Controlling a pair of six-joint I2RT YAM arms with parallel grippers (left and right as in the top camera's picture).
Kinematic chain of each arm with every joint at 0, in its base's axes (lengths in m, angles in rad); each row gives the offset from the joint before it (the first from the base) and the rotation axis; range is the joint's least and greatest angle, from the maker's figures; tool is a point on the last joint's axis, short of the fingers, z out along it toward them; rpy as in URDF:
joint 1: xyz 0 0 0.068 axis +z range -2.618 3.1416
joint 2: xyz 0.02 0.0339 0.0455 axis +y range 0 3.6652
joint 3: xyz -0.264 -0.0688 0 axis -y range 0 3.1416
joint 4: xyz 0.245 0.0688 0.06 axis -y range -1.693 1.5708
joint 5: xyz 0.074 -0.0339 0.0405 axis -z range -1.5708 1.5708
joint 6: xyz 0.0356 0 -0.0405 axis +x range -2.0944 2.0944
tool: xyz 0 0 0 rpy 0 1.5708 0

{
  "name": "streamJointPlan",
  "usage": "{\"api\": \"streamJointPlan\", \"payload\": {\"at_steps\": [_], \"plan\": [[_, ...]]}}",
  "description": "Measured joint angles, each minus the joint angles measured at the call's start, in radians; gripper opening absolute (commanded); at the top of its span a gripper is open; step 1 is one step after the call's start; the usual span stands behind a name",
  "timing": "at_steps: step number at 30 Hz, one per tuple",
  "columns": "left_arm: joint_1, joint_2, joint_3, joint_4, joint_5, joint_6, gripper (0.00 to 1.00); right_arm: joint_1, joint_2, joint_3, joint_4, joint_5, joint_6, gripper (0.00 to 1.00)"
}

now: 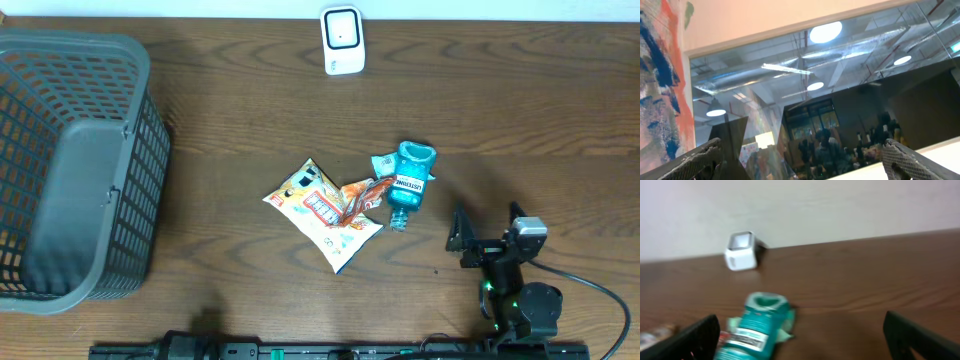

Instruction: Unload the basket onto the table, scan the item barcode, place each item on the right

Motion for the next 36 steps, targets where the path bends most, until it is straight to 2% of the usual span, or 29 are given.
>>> {"api": "streamJointPlan", "payload": {"at_steps": [3,5,10,14,20,24,30,36], "plan": [[0.000,-0.017,0.000,0.000,0.000,0.000,1.00,0.001,0.001,0.000,0.016,-0.151,0.224,0.99],[0.000,-0.027,0.000,-0.001,0.000,0.000,0.99,0.001,0.001,0.000,0.021,-0.266,0.324,0.99],[0.000,-0.083,-0.009,0.002,0.000,0.000,1.00,0.001,0.002,0.000,0.023,-0.463,0.482,0.99],[0.000,-0.173,-0.062,0.043,0.000,0.000,1.00,0.001,0.002,0.000,0.022,-0.547,0.551,0.99],[0.001,-0.187,-0.076,0.050,0.000,0.000,1.00,0.001,0.002,0.000,0.060,-0.623,0.685,0.99],[0.002,-0.187,-0.087,0.050,-0.025,0.000,1.00,0.001,0.004,0.000,0.115,-0.699,0.655,0.99],[0.011,-0.187,-0.087,-0.003,-0.164,0.000,1.00,0.001,0.006,0.000,0.029,-0.731,0.587,0.98],[0.011,-0.187,-0.132,-0.022,-0.216,0.000,1.00,0.001,0.042,0.024,-0.062,-0.657,0.515,0.96]]}}
